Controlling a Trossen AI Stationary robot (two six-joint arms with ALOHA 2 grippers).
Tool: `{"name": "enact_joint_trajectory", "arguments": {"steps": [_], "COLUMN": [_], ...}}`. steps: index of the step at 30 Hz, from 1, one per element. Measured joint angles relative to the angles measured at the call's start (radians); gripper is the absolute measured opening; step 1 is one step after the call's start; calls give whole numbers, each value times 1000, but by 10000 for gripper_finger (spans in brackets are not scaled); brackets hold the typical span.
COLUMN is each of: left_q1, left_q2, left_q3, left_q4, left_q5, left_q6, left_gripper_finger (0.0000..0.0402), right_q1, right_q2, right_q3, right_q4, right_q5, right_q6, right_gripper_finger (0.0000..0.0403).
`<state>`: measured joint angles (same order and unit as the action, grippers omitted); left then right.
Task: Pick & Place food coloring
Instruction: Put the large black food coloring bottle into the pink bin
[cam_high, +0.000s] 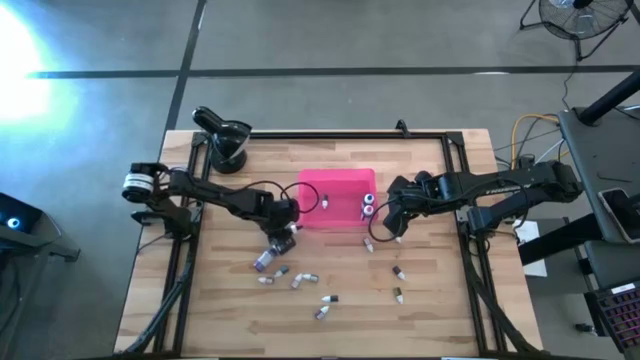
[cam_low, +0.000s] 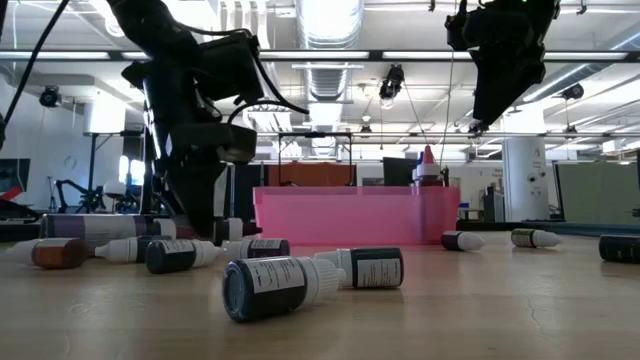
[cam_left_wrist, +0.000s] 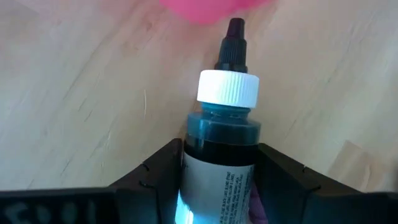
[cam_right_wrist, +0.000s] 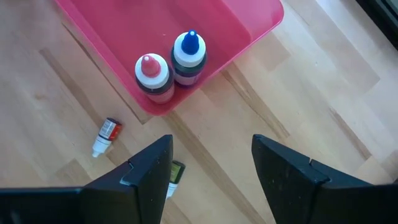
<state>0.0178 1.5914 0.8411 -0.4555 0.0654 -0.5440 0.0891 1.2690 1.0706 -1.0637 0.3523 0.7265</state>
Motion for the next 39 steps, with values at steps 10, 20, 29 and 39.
{"name": "enact_joint_trajectory", "arguments": {"steps": [10, 20, 29, 39], "left_q1": [2, 3, 3, 4], "left_q2": [-36, -36, -39, -65], "left_q3": [29, 19, 19, 22], "left_q4": [-5, -156, -150, -175], "left_q5": [-65, -64, -63, -84], "left_q6": [35, 35, 23, 10], "left_gripper_finger": [158, 159, 174, 224], "right_q1": [0, 0, 0, 0], "right_q2": [0, 0, 0, 0], "right_q3": [-2, -17, -43, -43], "right_q4": [-1, 0, 3, 8], "right_q5": [0, 0, 0, -1], "right_q6": [-4, -5, 4, 7], "right_gripper_finger": [214, 214, 214, 214]}}
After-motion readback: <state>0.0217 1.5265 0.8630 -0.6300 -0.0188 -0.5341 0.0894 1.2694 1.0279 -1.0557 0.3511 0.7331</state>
